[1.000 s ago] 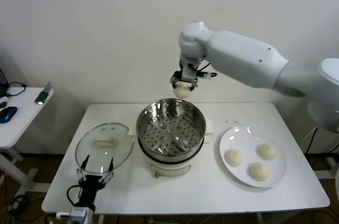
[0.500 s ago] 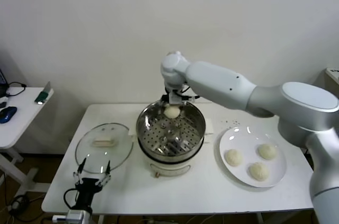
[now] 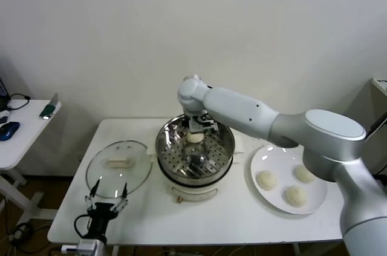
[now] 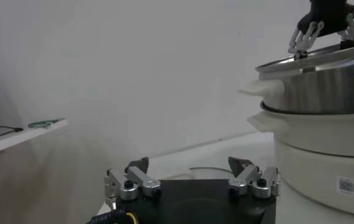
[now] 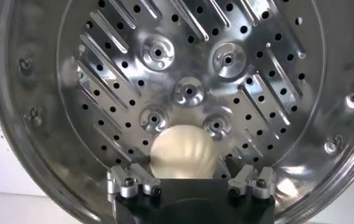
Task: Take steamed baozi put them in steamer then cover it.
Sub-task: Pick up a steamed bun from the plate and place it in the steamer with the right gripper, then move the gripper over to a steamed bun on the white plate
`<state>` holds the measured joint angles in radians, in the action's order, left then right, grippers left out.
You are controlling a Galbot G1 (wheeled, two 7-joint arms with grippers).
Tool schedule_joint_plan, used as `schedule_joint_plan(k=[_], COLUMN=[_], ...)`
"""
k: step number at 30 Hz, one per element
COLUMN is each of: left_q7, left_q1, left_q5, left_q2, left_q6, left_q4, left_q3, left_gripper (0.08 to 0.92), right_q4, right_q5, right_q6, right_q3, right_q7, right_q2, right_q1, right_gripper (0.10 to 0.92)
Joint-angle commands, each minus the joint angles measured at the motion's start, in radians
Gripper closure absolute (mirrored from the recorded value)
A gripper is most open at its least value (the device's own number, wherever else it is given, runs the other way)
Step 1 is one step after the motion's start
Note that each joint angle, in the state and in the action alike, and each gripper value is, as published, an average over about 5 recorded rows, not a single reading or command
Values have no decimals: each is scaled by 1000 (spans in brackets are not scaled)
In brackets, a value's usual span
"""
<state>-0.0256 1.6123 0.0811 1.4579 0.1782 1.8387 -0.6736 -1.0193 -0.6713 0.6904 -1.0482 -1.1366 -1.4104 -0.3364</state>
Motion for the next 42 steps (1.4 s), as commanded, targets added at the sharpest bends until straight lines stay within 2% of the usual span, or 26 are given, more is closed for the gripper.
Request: schedule_joint_plan(k=[1,8,13,15,18,19,22,26,29,33,42], left_q7=[1,1,1,1,1,1,1,1,2,3,4], left_q1=[-5,-3,1,2,1,1,1,5,11,20,40], left_q5=[4,-3,4,6,10,11,13,14,15,15,22], left_q2=[-1,-10,-15,-16,-17,-17,-18,-19,-19,-17,-15], left_q6=[0,-2,-3,-4,-7,-8,-9,-9,-9,-8,-8], left_q4=[-9,-13,-10,-4,7,10,16,22,26,34,43], left_q3=[4,18,33,35,37,38,37,33,29,21,13], left_gripper=[177,177,177,177,177,177,177,177,177,177,177], right_q4=[-20,-191,-292,-324,-387,-402,-422,-434,-444,-453,-380], right_q5=[-23,168,396,540,856,948,1100,1254,1279,1227,958], right_q6=[12,-21,-143,-274,-557,-649,-850,-1007,-1039,-1042,-1038], right_q3=[15,-25,-140,-262,-481,-521,-535,-508,-509,-510,-260], right_q7=[1,-38,-2,101,261,270,196,104,90,87,96], right_q2=[10,144,327,403,498,522,604,700,754,800,849], right_q1=[-6,-160,-325,-411,-546,-572,-579,-540,-496,-406,-13], right_gripper=[203,203,203,203,203,203,203,203,203,203,203])
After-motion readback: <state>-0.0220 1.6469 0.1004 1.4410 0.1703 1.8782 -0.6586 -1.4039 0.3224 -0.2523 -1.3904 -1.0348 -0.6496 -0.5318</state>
